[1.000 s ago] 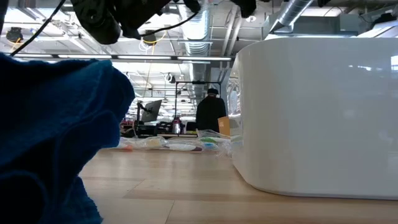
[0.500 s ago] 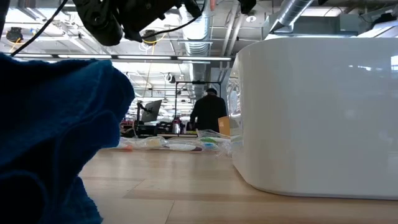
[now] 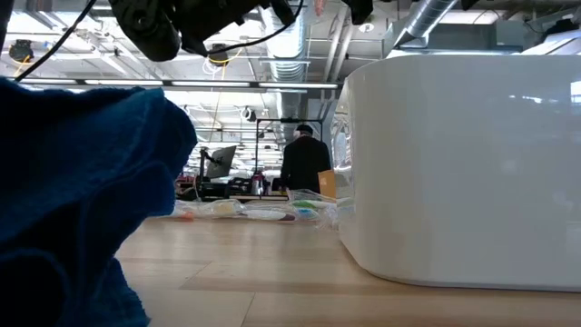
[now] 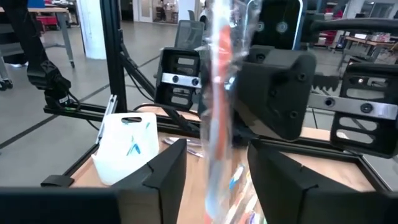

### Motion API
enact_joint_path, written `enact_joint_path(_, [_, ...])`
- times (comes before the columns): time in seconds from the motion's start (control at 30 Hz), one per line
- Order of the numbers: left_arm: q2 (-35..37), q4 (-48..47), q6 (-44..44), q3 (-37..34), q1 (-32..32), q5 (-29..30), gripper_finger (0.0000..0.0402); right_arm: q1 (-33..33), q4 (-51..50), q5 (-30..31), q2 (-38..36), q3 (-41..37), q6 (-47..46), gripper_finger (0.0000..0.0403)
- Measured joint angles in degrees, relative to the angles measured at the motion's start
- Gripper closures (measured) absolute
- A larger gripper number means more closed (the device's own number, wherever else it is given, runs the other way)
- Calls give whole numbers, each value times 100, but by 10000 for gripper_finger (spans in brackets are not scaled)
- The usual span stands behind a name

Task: Pick & Place Toothbrushes
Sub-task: Put the orange toothbrush into the black bin

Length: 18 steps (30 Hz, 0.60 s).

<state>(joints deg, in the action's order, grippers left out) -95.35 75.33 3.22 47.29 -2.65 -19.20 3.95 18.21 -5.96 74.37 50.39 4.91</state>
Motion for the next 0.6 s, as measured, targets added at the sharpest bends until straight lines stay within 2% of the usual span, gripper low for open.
enact_joint_path(0.6, [2, -179, 17, 0, 13, 247, 396, 0, 137, 47, 0, 0, 107, 302])
